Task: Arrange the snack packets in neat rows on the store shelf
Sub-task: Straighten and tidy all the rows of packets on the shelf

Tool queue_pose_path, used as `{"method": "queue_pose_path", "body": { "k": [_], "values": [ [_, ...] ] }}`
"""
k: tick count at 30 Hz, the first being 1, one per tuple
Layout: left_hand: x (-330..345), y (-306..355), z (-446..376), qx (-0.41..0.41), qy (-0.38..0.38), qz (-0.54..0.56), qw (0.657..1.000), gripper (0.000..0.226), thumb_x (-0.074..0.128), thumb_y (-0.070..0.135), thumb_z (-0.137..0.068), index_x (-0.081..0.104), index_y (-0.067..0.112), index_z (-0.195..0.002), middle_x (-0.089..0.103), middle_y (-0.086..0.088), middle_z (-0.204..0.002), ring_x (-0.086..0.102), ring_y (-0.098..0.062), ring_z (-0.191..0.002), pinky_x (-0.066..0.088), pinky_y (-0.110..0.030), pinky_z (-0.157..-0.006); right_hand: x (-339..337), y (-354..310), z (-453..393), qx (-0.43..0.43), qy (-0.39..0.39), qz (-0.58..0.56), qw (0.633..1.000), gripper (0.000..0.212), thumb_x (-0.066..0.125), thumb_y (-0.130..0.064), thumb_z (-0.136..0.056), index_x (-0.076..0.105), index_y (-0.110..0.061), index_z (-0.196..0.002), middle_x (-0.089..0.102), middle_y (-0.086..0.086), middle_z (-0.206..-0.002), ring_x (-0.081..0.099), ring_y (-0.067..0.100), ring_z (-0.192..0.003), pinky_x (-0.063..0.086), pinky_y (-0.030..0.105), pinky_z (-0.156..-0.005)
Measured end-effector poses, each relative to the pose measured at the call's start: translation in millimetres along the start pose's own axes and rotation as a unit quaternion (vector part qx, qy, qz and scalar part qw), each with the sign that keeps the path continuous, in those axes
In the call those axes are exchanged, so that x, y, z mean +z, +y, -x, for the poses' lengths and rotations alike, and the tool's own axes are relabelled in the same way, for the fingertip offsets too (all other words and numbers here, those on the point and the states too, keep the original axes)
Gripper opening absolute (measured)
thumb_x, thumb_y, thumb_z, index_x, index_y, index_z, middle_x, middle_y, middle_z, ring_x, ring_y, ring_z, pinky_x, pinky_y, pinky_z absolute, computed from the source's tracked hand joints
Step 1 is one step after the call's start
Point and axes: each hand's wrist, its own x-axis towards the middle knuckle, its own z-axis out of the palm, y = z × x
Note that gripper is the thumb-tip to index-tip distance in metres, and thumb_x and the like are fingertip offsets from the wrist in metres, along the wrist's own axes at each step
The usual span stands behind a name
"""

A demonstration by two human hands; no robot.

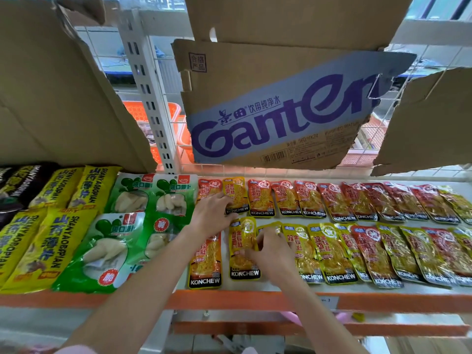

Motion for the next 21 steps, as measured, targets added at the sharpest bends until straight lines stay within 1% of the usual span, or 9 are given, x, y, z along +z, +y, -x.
{"method": "queue_pose_path", "body": {
  "k": [2, 5, 8, 10, 13, 16, 18, 20, 21],
  "values": [
    [-2.6, -0.6, 0.6, 0.003, -0.006, 0.004, 1.0, 0.043, 0.057, 0.044, -0.088, 0.059, 0.016, -0.121, 0.057, 0.002, -0.122, 0.051, -0.019, -0.115, 0.042, -0.033, -0.093, -2.7, 0.8, -0.7, -0.001, 0.007, -0.027, 1.0, 0.038, 0.066, -0.045, -0.08, 0.04, -0.019, -0.089, 0.048, -0.007, -0.079, 0.047, 0.019, -0.091, 0.022, 0.032, -0.082],
    [-3.9, 0.7, 0.5, 0.015, -0.001, -0.009, 1.0, 0.041, 0.055, 0.044, -0.09, 0.06, 0.016, -0.119, 0.059, 0.0, -0.119, 0.054, -0.019, -0.111, 0.045, -0.032, -0.089, -6.7, 2.2, -2.7, -0.005, 0.017, -0.044, 0.999, 0.037, 0.065, -0.041, -0.081, 0.037, -0.019, -0.089, 0.046, -0.009, -0.069, 0.047, 0.018, -0.075, 0.025, 0.035, -0.086],
    [-1.7, 0.6, 2.3, 0.041, 0.017, -0.025, 0.999, 0.033, 0.048, 0.04, -0.094, 0.062, 0.016, -0.112, 0.061, -0.001, -0.113, 0.055, -0.019, -0.105, 0.045, -0.031, -0.084, -6.9, 4.1, -3.2, -0.011, 0.019, -0.043, 0.999, 0.037, 0.065, -0.041, -0.081, 0.036, -0.018, -0.089, 0.046, -0.008, -0.066, 0.046, 0.016, -0.069, 0.025, 0.034, -0.083],
    [-1.0, -1.0, 4.4, 0.046, 0.031, -0.014, 0.998, 0.03, 0.045, 0.036, -0.096, 0.064, 0.016, -0.108, 0.063, -0.001, -0.108, 0.055, -0.019, -0.102, 0.043, -0.029, -0.083, -5.5, 5.7, -3.7, -0.012, 0.022, -0.046, 0.999, 0.038, 0.065, -0.041, -0.08, 0.036, -0.019, -0.088, 0.046, -0.008, -0.066, 0.044, 0.014, -0.066, 0.026, 0.035, -0.086],
    [-1.7, -4.7, 7.3, 0.056, 0.025, 0.006, 0.998, 0.029, 0.049, 0.037, -0.094, 0.064, 0.016, -0.108, 0.064, 0.0, -0.108, 0.056, -0.018, -0.103, 0.044, -0.031, -0.088, -3.5, 8.1, -4.2, -0.014, 0.024, -0.046, 0.999, 0.038, 0.066, -0.044, -0.079, 0.037, -0.019, -0.087, 0.048, -0.008, -0.068, 0.046, 0.015, -0.07, 0.027, 0.035, -0.088],
    [-4.7, -5.5, 16.3, 0.062, 0.037, 0.047, 0.996, 0.025, 0.058, 0.029, -0.091, 0.066, 0.013, -0.108, 0.064, -0.002, -0.108, 0.055, -0.02, -0.107, 0.043, -0.032, -0.091, -3.9, 9.2, -2.3, -0.024, 0.012, -0.019, 0.999, 0.037, 0.063, -0.052, -0.078, 0.044, -0.021, -0.086, 0.052, -0.008, -0.076, 0.048, 0.016, -0.083, 0.023, 0.032, -0.081],
    [-8.2, -3.9, 30.0, 0.027, 0.078, 0.056, 0.995, 0.023, 0.06, 0.021, -0.088, 0.066, 0.011, -0.108, 0.063, -0.003, -0.108, 0.053, -0.024, -0.109, 0.041, -0.035, -0.09, -2.1, 7.9, -0.6, -0.035, -0.002, 0.025, 0.999, 0.037, 0.06, -0.058, -0.078, 0.048, -0.023, -0.083, 0.052, -0.009, -0.082, 0.047, 0.015, -0.093, 0.023, 0.032, -0.081],
    [-13.1, -2.3, 47.3, -0.041, 0.092, 0.015, 0.995, 0.032, 0.061, 0.028, -0.086, 0.062, 0.013, -0.114, 0.058, -0.004, -0.114, 0.048, -0.025, -0.113, 0.037, -0.037, -0.094, -0.5, 6.7, -0.3, -0.049, -0.012, 0.064, 0.997, 0.037, 0.056, -0.062, -0.079, 0.047, -0.026, -0.075, 0.053, -0.009, -0.086, 0.044, 0.015, -0.096, 0.026, 0.034, -0.084],
    [-14.6, -2.2, 55.9, -0.073, 0.08, -0.014, 0.994, 0.038, 0.06, 0.035, -0.085, 0.058, 0.014, -0.117, 0.055, -0.005, -0.116, 0.045, -0.025, -0.114, 0.035, -0.037, -0.095, -1.6, 5.7, -0.8, -0.055, -0.013, 0.069, 0.996, 0.037, 0.055, -0.061, -0.08, 0.045, -0.027, -0.072, 0.052, -0.009, -0.085, 0.044, 0.015, -0.095, 0.027, 0.035, -0.085]
  ]
}}
